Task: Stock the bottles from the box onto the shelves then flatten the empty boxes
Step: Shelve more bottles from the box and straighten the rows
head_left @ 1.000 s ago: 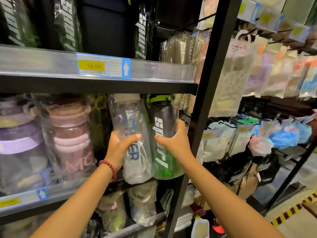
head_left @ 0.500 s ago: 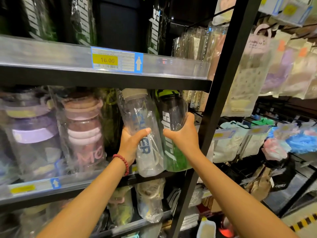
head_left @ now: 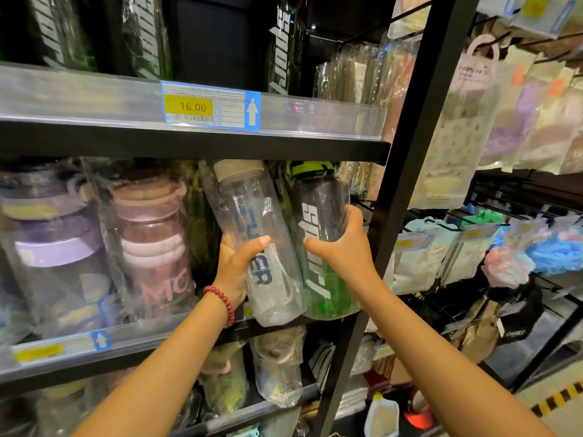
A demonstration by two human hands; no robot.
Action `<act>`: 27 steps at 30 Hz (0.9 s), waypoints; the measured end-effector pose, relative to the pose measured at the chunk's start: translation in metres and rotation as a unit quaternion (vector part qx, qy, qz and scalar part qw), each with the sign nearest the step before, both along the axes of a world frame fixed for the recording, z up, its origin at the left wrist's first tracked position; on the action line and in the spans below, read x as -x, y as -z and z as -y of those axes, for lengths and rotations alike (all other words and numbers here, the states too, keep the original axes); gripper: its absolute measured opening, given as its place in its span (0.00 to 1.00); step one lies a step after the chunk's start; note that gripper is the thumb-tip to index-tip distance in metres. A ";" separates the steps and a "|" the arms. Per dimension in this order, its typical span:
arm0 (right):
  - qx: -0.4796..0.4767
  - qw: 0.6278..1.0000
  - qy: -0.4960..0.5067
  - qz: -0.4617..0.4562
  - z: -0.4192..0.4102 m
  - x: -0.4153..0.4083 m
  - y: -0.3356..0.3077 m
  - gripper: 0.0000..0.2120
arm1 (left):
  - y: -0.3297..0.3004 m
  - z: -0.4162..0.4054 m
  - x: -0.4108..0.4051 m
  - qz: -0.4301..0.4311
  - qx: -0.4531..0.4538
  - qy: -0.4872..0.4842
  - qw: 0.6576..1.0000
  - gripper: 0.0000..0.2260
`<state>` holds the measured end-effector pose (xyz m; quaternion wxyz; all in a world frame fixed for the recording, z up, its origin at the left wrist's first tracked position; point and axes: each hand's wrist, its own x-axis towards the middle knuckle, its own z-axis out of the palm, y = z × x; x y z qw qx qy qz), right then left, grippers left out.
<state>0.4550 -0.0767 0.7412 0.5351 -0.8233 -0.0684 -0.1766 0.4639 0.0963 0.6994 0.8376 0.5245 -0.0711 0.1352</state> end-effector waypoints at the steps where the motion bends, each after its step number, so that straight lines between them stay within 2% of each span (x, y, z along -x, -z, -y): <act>1: 0.003 1.000 0.001 0.002 0.001 0.000 0.000 0.37 | 0.001 -0.001 -0.001 -0.003 0.001 0.004 1.000 0.43; 10: 0.008 1.000 -0.015 -0.018 0.004 0.007 0.015 0.41 | 0.003 -0.008 -0.008 -0.031 0.002 0.021 0.999 0.41; 13: 0.016 1.000 -0.016 -0.015 0.007 0.011 0.013 0.40 | 0.005 -0.009 -0.010 -0.045 0.012 0.046 0.998 0.34; 15: 0.032 0.999 -0.020 -0.009 0.008 0.015 0.014 0.37 | 0.006 -0.009 -0.012 -0.046 0.023 0.043 0.998 0.36; 17: 0.048 0.999 -0.018 -0.003 0.008 0.021 0.017 0.41 | 0.008 -0.009 -0.015 -0.037 0.026 0.034 0.998 0.36; 19: 0.055 0.998 -0.014 0.000 0.008 0.025 0.019 0.44 | 0.008 -0.008 -0.015 -0.037 0.022 0.040 0.998 0.31; 21: 0.053 0.998 -0.012 -0.001 0.011 0.029 0.019 0.42 | 0.007 -0.008 -0.016 -0.040 0.021 0.045 0.998 0.28; 24: 0.048 0.999 -0.015 -0.009 0.015 0.035 0.019 0.37 | 0.007 -0.010 -0.019 -0.033 0.017 0.022 0.999 0.32; 27: 0.037 0.999 -0.014 -0.006 0.016 0.040 0.021 0.38 | 0.006 -0.008 -0.019 -0.040 0.010 0.021 0.999 0.29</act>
